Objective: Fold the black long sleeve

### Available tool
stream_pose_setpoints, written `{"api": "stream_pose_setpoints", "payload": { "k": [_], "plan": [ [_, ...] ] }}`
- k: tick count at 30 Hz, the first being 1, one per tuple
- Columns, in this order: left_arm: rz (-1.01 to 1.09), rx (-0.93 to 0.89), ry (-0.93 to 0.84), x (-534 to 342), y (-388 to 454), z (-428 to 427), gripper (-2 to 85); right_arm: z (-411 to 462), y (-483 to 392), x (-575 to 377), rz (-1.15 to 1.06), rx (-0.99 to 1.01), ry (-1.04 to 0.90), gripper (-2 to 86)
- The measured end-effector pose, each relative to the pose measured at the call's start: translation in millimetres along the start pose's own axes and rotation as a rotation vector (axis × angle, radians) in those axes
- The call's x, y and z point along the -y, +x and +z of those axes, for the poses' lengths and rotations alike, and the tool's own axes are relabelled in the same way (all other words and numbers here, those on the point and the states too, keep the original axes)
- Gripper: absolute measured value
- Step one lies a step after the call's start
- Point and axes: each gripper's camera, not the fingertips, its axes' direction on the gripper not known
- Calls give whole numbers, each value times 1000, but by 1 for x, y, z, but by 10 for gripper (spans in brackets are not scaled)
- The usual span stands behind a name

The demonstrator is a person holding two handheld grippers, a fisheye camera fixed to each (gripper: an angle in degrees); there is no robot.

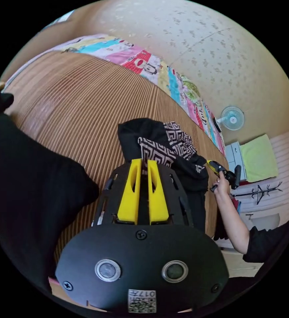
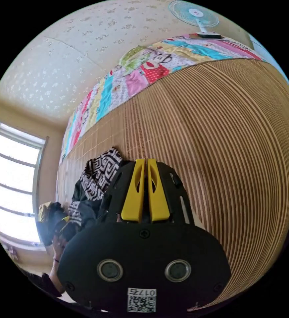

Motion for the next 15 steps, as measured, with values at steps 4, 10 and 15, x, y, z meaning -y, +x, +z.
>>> {"api": "stream_pose_setpoints", "payload": {
  "k": [4, 10, 15],
  "plan": [
    [54, -23, 85, 8, 10, -23, 89, -17, -16, -13, -76, -4, -59, 81],
    [179, 22, -73, 58, 30, 20, 101, -4, -27, -25, -79, -64, -138, 52],
    [241, 41, -104, 71, 37, 38, 15, 2, -33, -15, -64, -107, -87, 28]
  ]
}}
